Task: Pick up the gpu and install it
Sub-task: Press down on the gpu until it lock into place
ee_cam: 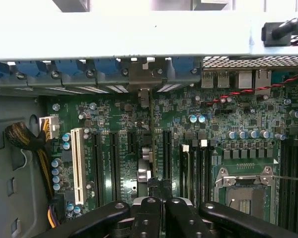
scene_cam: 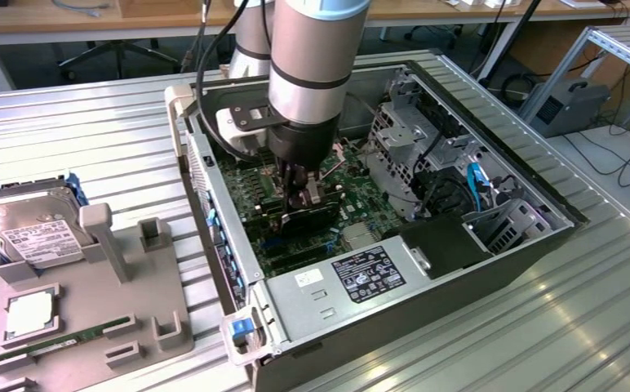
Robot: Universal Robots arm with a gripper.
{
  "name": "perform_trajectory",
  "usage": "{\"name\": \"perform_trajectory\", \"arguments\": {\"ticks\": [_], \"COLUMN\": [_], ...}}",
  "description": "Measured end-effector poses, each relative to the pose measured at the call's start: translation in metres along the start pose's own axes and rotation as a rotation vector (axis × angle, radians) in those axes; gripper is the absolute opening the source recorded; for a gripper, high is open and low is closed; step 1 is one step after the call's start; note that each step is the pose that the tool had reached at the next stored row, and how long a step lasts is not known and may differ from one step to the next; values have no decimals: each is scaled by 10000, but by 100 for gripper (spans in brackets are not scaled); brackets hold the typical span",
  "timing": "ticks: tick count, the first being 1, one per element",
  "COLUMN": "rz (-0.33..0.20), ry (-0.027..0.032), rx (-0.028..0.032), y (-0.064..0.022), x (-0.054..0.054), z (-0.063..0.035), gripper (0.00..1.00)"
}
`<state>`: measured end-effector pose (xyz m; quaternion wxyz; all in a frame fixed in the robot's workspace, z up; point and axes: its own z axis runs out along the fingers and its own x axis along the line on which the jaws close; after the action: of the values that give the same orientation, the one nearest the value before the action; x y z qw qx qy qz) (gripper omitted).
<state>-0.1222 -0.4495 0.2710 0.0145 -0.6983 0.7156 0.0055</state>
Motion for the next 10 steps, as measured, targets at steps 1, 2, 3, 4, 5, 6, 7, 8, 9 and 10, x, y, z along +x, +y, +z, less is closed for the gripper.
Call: {"name": "perform_trajectory", "arguments": {"ticks": [1, 2, 3, 4, 5, 6, 7, 8, 9, 10], "rz": [0, 1, 1, 1, 1, 1, 1, 1, 0, 1], "ry": [1, 1, -1, -2, -2, -3, -2, -2, -2, -3], "rx": [-1, -1, 0, 0, 0, 0, 1, 0, 0, 2], "y": [0, 0, 0, 0, 1, 1, 0, 0, 0, 3], "x": [0, 0, -1, 0, 0, -1, -1, -1, -1, -1], "z": [1, 1, 2, 2, 2, 3, 3, 3, 3, 3], "gripper": [11, 11, 11, 11, 11, 11, 11, 11, 11, 11]}}
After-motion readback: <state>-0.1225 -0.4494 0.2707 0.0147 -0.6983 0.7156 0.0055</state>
